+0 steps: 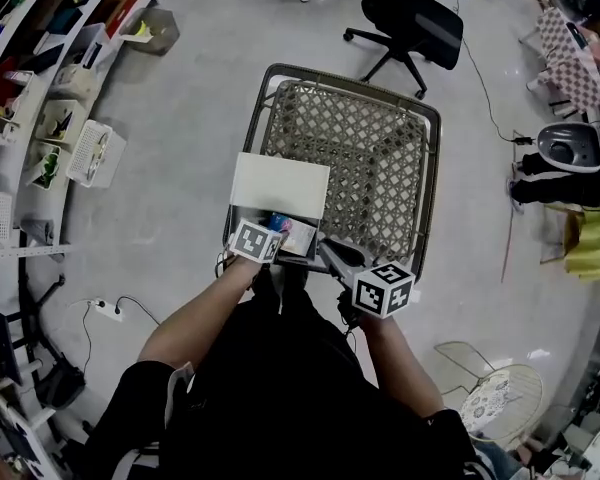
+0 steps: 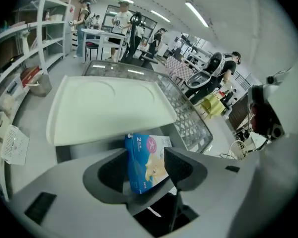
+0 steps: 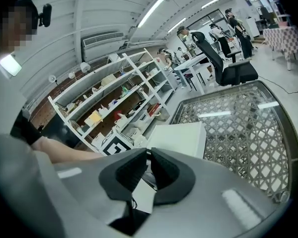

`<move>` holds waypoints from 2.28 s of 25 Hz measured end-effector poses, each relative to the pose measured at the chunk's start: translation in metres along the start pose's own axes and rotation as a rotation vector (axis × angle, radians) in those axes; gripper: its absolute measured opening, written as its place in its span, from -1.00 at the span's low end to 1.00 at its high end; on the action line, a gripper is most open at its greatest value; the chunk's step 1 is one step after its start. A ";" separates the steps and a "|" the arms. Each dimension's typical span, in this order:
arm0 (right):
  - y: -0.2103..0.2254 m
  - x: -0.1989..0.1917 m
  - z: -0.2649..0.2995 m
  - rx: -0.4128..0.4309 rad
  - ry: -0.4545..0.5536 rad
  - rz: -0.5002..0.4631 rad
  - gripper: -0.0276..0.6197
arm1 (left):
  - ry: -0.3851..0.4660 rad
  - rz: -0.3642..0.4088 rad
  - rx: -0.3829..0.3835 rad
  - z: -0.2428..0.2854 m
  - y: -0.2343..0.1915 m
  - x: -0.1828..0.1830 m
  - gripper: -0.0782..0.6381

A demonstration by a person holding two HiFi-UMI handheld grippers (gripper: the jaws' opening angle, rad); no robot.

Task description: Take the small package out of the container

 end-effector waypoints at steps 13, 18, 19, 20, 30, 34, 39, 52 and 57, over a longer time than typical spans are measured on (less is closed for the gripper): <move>0.005 0.003 0.007 0.012 -0.037 -0.007 -0.80 | 0.195 -0.014 -0.042 -0.020 0.025 -0.012 -0.13; 0.012 0.009 0.007 0.006 -0.030 0.012 -0.80 | 0.270 -0.024 -0.100 -0.024 0.022 -0.008 -0.17; 0.013 0.010 0.007 0.003 -0.031 0.011 -0.80 | 0.277 -0.023 -0.108 -0.024 0.021 -0.007 -0.17; 0.015 0.012 0.007 -0.001 -0.032 0.010 -0.80 | 0.283 -0.020 -0.113 -0.024 0.020 -0.006 -0.18; 0.024 0.009 0.007 -0.022 -0.047 0.037 -0.80 | 0.343 0.039 -0.160 -0.031 0.030 0.007 -0.36; 0.025 0.004 0.006 -0.022 -0.054 0.048 -0.80 | 0.308 0.074 -0.153 -0.031 0.030 0.011 -0.46; 0.027 0.002 0.011 -0.048 -0.076 0.010 -0.80 | 0.277 0.135 -0.169 -0.033 0.034 0.011 -0.52; 0.058 -0.002 0.051 -0.125 -0.180 0.055 -0.63 | 0.291 0.252 -0.271 -0.028 0.081 0.002 -0.52; 0.064 -0.007 0.060 -0.117 -0.188 0.067 -0.64 | 0.307 0.262 -0.232 -0.030 0.080 -0.001 -0.51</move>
Point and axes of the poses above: the fingertips, and each gripper's own axes: z forward along the fingers, y to its right, x out of its top, the point moved 8 cm from there along -z, backward along the fingers, and after that the axes turned 10 degrees about -y, right-handed, at the moved point
